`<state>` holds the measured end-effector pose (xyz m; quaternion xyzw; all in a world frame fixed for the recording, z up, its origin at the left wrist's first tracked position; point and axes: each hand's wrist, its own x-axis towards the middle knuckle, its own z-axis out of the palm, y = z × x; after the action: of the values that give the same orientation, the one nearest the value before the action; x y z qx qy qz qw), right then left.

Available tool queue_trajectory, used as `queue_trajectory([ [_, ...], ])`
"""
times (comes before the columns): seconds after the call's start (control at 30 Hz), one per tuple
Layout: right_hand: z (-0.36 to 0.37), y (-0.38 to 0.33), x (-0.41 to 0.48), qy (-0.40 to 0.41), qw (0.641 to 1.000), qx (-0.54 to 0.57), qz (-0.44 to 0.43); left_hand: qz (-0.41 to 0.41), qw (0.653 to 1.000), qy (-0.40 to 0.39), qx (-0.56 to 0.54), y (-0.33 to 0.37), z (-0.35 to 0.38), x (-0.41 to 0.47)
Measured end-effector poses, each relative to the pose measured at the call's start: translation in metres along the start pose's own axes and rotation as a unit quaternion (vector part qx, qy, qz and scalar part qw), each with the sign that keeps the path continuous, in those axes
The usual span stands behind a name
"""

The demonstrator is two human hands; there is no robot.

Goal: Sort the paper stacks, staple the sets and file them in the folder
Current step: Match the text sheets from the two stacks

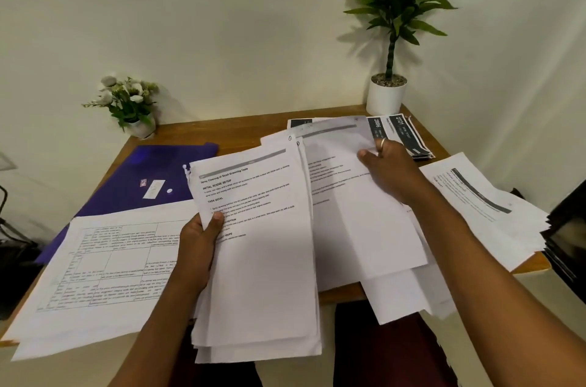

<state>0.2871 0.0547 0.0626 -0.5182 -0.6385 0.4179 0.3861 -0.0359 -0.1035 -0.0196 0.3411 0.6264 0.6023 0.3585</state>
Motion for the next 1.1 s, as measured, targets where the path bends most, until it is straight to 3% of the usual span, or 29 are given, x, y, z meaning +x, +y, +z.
queue_trajectory([
  [0.23, 0.056, -0.014, -0.014, -0.049, 0.996, 0.071, 0.036, -0.019, 1.0, -0.001, -0.019, -0.002, 0.001, 0.002],
  [0.33, 0.077, -0.013, -0.019, -0.078, 0.995, 0.042, 0.048, -0.015, 1.0, 0.0, -0.012, -0.001, 0.001, 0.001],
  [0.5, 0.099, -0.009, -0.026, -0.159, 0.981, 0.043, 0.103, 0.004, 0.999, 0.011, 0.048, -0.001, 0.002, 0.002],
  [0.63, 0.098, -0.002, -0.033, -0.175, 0.976, 0.03, 0.125, 0.017, 0.994, 0.033, 0.1, 0.0, 0.005, -0.001],
  [0.7, 0.087, 0.002, -0.037, -0.148, 0.981, -0.009, 0.123, 0.03, 0.993, 0.031, 0.11, 0.0, 0.005, -0.001],
  [0.8, 0.061, 0.023, -0.035, -0.011, 0.989, -0.138, 0.05, 0.047, 0.99, 0.018, 0.131, 0.001, 0.004, -0.001],
  [0.93, 0.016, 0.059, -0.027, 0.179, 0.943, -0.279, 0.031, 0.031, 0.99, 0.0, 0.141, -0.004, 0.003, 0.002],
  [1.0, -0.006, 0.069, -0.026, 0.196, 0.915, -0.343, 0.084, 0.035, 0.989, 0.0, 0.141, -0.005, 0.003, 0.003],
  [1.1, -0.027, 0.078, -0.026, 0.135, 0.896, -0.389, 0.164, 0.036, 0.99, 0.002, 0.139, -0.007, 0.003, 0.003],
])
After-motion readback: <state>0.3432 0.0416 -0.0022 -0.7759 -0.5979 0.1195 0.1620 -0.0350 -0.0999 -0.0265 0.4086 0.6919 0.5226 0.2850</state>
